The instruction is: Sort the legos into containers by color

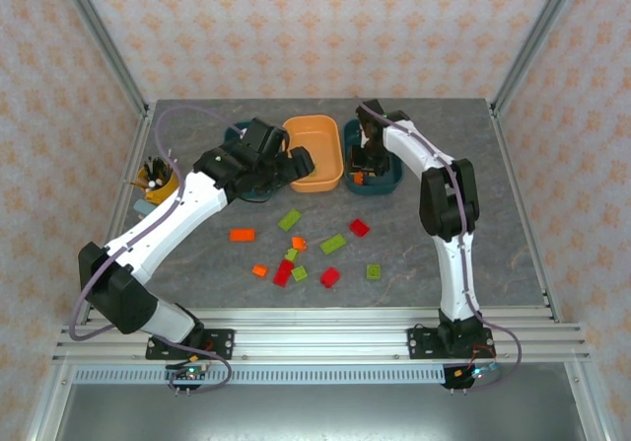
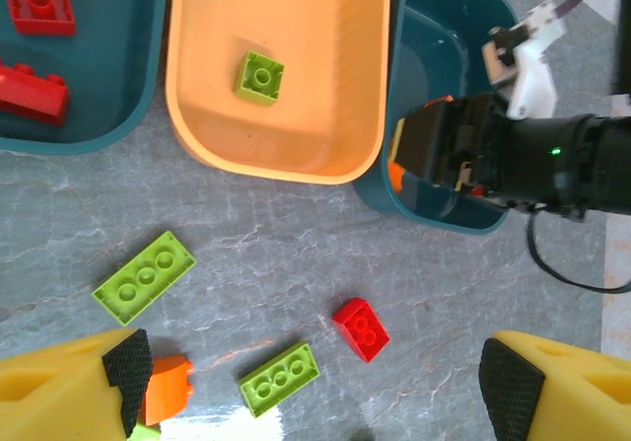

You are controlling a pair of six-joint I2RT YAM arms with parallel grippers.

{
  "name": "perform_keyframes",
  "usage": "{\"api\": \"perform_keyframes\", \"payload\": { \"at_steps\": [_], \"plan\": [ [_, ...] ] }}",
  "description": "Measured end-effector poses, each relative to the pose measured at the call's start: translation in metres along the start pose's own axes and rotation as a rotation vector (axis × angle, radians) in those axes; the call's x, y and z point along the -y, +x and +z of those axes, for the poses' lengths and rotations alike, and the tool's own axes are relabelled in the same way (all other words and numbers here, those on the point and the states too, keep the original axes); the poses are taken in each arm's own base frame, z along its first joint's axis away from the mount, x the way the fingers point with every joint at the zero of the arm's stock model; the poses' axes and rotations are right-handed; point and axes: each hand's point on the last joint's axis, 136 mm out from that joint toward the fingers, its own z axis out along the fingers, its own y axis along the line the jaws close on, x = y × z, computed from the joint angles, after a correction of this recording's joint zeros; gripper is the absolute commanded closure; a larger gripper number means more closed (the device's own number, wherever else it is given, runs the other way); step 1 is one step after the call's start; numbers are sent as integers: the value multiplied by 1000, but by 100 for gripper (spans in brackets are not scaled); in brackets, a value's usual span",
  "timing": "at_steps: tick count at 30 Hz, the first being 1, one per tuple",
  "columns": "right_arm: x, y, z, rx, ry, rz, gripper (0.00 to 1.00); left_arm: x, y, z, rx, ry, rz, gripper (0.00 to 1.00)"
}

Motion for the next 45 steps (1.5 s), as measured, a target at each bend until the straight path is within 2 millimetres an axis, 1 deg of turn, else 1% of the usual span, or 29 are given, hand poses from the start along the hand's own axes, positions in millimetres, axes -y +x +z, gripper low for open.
{"api": "perform_keyframes", "payload": {
  "at_steps": [3,6,7,9,10,12,13,14,16,17,20,21,23,24,26,31,35,37,40,43,45],
  "plan": [
    [-6,-8,-34,69,-13,3,52,-7,1,-4,0,-29,10,11],
    [-18,-16,-91,193,-55,3,51,-16,5,-6,-11,-65,58,12],
    [-23,-16,-113,245,-79,0,51,-19,7,-6,-20,-76,86,12],
    [-34,-4,-155,338,-137,-10,49,-23,11,-5,-43,-91,148,13],
    [-41,7,-173,381,-174,-19,47,-25,14,-4,-60,-98,192,13],
    [-54,34,-197,437,-253,-34,43,-30,21,5,-108,-115,272,15],
    [-63,53,-205,460,-310,-52,43,-33,25,12,-136,-126,312,17],
    [-70,71,-208,469,-356,-65,42,-37,30,21,-170,-141,355,18],
    [-80,103,-204,458,-425,-81,42,-48,41,41,-242,-179,431,20],
    [-82,121,-196,439,-450,-89,42,-54,47,52,-279,-201,467,20],
    [-78,163,-164,372,-466,-86,42,-72,62,83,-378,-254,560,23],
    [-75,174,-156,351,-465,-81,42,-77,66,90,-402,-265,580,24],
    [-69,192,-145,320,-465,-66,42,-86,74,103,-449,-285,618,25],
    [-66,198,-144,315,-468,-59,42,-91,77,109,-470,-295,632,26],
    [-63,203,-146,323,-475,-44,42,-98,84,120,-506,-311,656,26],
    [-60,200,-164,382,-497,-23,42,-115,97,142,-573,-342,682,27],
    [-59,200,-165,390,-492,-13,42,-121,97,152,-589,-350,687,29],
    [-57,199,-165,390,-486,-6,42,-121,95,157,-588,-350,687,34],
    [-56,199,-164,392,-480,5,42,-119,93,164,-592,-339,695,46],
    [-56,198,-164,392,-479,8,42,-117,93,165,-592,-325,695,56],
    [-55,198,-163,392,-475,10,42,-115,94,166,-593,-317,693,60]
  ]
}}
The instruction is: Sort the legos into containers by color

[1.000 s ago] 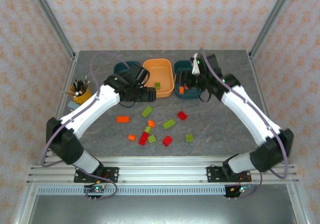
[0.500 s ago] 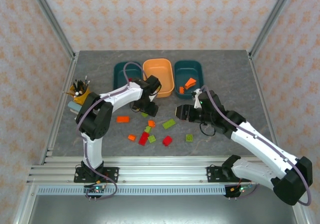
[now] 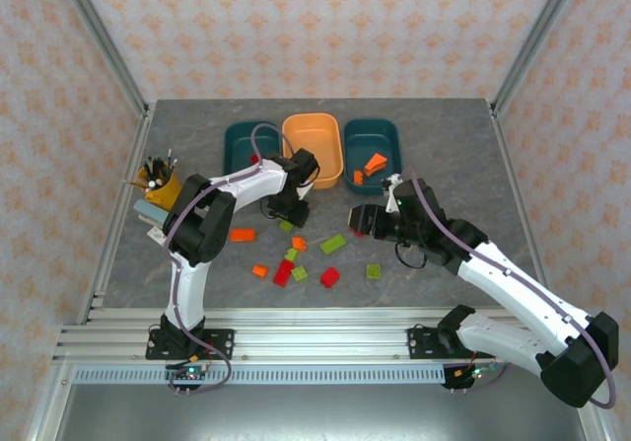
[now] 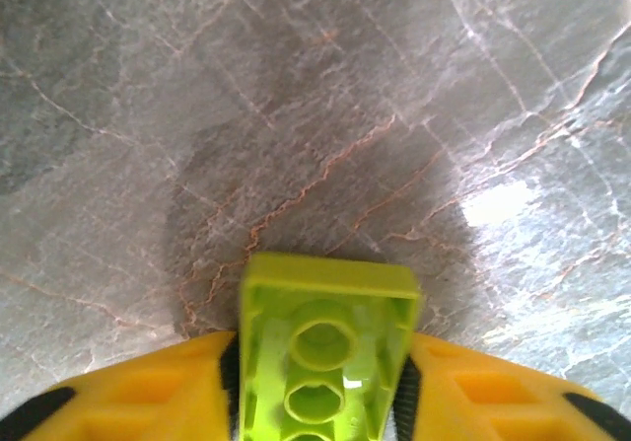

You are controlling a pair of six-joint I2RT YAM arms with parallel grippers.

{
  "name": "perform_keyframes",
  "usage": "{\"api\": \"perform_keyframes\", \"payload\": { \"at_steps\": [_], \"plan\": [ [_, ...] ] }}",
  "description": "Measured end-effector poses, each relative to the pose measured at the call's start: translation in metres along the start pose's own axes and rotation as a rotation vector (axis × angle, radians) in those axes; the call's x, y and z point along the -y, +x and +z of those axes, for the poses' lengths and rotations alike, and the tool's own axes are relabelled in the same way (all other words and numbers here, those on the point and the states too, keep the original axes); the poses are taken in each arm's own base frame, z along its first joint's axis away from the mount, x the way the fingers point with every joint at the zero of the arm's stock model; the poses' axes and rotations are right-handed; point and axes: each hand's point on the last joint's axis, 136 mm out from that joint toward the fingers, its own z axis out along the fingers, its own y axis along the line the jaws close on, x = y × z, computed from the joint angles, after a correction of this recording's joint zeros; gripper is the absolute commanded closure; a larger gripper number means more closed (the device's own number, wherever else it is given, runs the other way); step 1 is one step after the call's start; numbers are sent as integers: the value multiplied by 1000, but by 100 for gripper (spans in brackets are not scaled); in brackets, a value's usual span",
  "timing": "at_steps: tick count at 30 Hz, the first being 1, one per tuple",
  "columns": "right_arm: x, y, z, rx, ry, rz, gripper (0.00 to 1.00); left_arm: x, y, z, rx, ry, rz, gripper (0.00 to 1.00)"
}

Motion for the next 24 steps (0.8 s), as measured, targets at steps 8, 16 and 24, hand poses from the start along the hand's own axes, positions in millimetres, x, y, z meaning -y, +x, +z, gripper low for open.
{"api": "perform_keyframes", "payload": {
  "at_steps": [8,16,24],
  "plan": [
    [8,5,7,-28,35,10,42,0,-1,-1,5,1,-5,66],
    [5,-20,-4,60,84,3,43,1,-14,-42,74,10,-88,64],
    [-11,-80,-17,244,120,29,39,16,-102,-144,369,100,-185,64]
  ]
}}
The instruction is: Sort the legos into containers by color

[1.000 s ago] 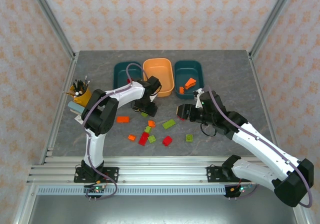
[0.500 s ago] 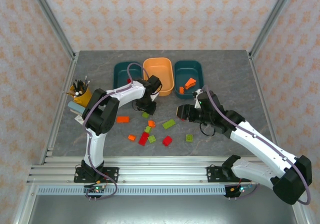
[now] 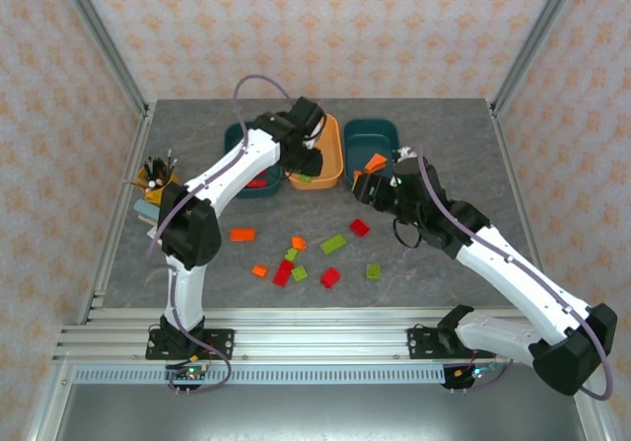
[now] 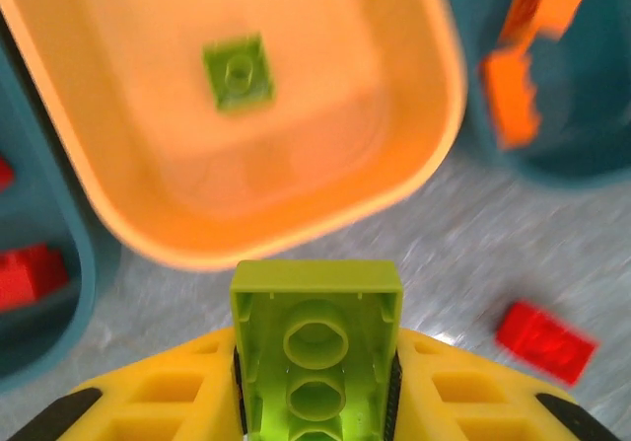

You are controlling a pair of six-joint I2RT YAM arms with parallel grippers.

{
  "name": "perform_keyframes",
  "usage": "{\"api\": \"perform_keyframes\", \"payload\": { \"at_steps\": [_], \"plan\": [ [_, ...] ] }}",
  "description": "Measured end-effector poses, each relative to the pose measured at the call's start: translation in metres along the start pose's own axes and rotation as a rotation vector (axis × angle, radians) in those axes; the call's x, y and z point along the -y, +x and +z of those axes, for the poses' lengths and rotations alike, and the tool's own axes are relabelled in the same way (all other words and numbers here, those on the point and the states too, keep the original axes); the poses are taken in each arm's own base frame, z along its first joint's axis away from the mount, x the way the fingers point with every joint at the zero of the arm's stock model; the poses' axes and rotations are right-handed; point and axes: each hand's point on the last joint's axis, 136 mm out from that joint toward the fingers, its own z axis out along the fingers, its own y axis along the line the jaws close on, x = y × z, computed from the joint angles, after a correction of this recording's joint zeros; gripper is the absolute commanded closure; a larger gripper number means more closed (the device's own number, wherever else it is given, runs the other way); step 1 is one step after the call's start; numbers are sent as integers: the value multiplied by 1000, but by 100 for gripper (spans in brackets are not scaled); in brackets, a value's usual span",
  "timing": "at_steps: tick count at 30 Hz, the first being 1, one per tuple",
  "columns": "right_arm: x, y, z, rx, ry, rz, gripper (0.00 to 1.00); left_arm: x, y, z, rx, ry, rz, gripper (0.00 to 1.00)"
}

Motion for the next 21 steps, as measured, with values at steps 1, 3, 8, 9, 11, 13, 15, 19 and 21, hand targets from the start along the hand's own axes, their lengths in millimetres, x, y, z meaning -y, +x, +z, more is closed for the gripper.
{"api": "perform_keyframes", "payload": {
  "at_steps": [1,3,8,9,11,13,15,19,21],
  "plan": [
    [-1,-8,3,13,5,13,39,3,-12,-1,24,9,-14,64],
    [-3,-22,11,32,15,39,39,7,-32,7,52,21,-47,64],
    [-4,-45,23,51,31,84,39,3,-55,62,33,32,-151,63],
    [-4,-46,24,51,33,88,39,0,-55,76,18,28,-172,63],
    [-3,-46,25,48,35,95,39,-5,-49,101,-18,21,-208,61],
    [-4,-45,25,45,33,100,39,-12,-41,120,-58,15,-240,57],
    [-4,-45,25,42,31,106,39,-13,-35,131,-89,27,-260,55],
    [-3,-43,26,38,32,117,39,-7,-33,134,-105,67,-273,49],
    [-1,-40,27,30,35,121,39,-5,-33,134,-104,74,-273,41]
  ]
}}
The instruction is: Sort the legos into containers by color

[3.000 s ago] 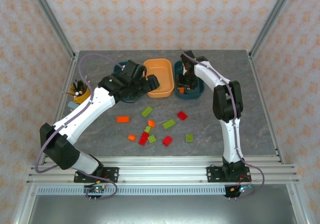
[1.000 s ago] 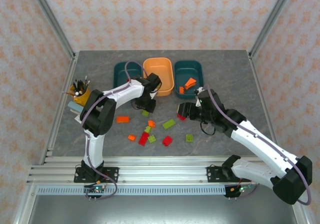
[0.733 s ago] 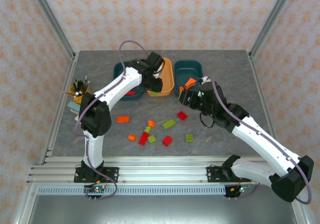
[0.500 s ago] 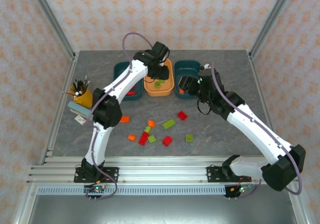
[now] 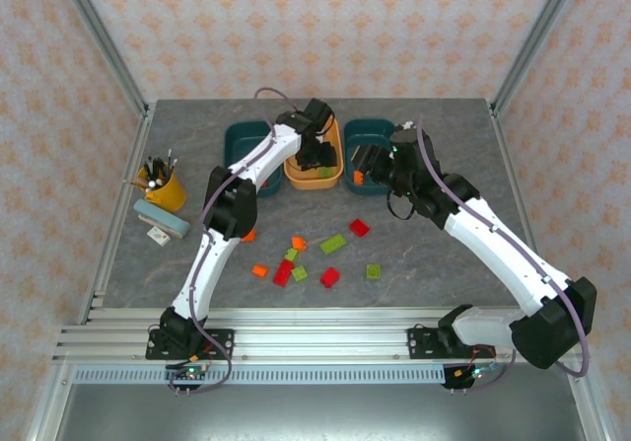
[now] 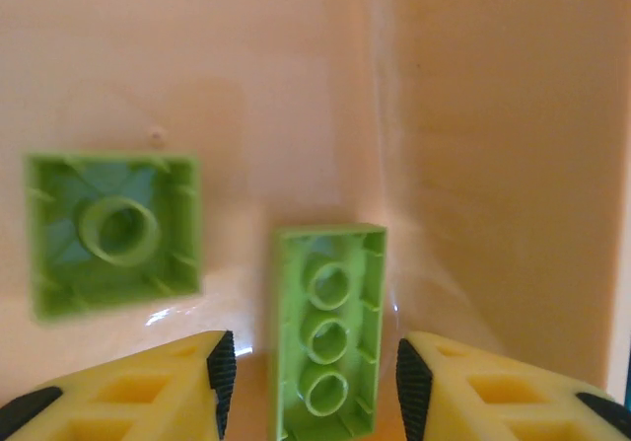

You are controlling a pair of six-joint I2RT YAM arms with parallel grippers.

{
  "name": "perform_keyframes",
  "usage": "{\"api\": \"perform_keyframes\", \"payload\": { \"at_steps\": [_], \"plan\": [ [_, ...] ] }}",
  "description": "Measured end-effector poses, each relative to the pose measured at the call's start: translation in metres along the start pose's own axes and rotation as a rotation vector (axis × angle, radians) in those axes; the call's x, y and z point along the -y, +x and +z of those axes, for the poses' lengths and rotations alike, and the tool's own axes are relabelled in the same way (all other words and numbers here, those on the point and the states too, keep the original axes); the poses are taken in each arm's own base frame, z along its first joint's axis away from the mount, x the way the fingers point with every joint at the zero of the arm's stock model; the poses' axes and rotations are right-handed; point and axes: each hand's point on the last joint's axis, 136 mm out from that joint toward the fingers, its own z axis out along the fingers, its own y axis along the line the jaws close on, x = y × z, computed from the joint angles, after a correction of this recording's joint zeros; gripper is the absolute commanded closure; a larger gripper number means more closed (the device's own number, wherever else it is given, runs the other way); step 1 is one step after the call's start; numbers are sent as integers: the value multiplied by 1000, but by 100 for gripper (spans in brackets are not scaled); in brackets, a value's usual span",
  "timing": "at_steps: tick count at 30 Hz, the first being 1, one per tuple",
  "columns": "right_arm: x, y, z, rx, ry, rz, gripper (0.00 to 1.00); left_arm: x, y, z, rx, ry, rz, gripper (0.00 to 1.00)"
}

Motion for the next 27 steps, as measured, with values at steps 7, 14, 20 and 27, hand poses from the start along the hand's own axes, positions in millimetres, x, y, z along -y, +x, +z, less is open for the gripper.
{"api": "perform_keyframes", "payload": {
  "at_steps": [7,14,20,27],
  "plan": [
    [2,5,2,-19,0,6,38,0,0,-1,2,-2,-5,31],
    [9,13,7,-57,36,-24,39,12,-18,-55,105,17,1,27],
    [8,12,-2,-82,57,-95,40,22,-30,-168,292,47,-22,25],
    [-11,42,-10,-173,47,-255,40,-22,28,-252,379,-5,-110,24]
  ]
}}
